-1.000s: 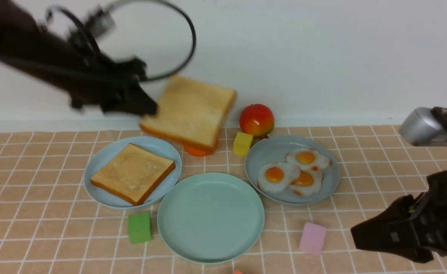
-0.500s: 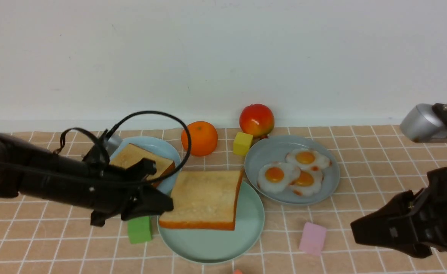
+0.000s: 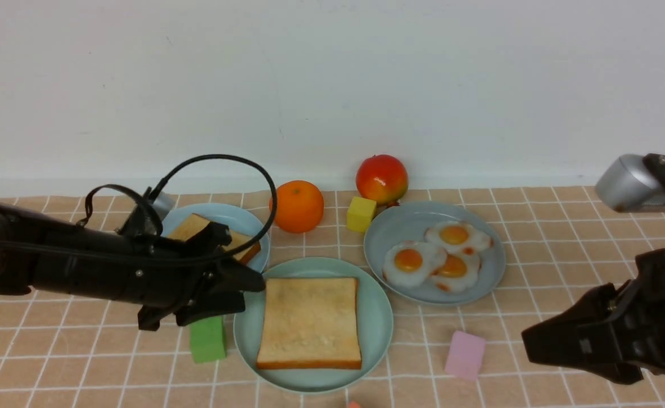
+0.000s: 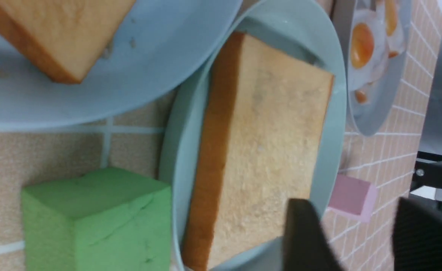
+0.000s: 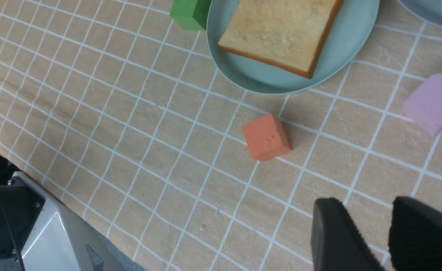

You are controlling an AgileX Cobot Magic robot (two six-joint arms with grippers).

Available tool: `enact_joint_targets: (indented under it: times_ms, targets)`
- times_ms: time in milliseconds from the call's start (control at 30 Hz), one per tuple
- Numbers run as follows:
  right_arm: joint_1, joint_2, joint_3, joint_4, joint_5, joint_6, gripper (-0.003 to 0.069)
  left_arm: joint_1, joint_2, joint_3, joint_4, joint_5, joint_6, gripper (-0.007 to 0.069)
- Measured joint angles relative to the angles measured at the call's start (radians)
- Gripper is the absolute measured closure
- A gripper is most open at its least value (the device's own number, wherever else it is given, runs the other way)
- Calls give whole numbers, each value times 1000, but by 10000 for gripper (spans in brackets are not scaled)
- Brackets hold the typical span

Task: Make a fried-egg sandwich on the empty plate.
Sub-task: Use the right arm to grab a fried egg

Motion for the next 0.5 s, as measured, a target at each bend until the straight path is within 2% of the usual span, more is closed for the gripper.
enact_joint_targets:
  times_ms: [133, 300, 367, 500]
  targets:
    - [0, 0, 0, 1, 0, 0, 419, 1, -1, -45, 1, 53, 21, 172]
    - [0, 0, 0, 28, -11, -1, 419, 1, -23, -179, 29, 188, 26, 163]
    - [0, 5, -1, 28, -56, 1, 419, 1, -63, -314, 132, 293, 2, 183]
    - [-10, 41, -8, 2, -119, 49, 405, -2, -142, -454, 366, 350, -126, 234]
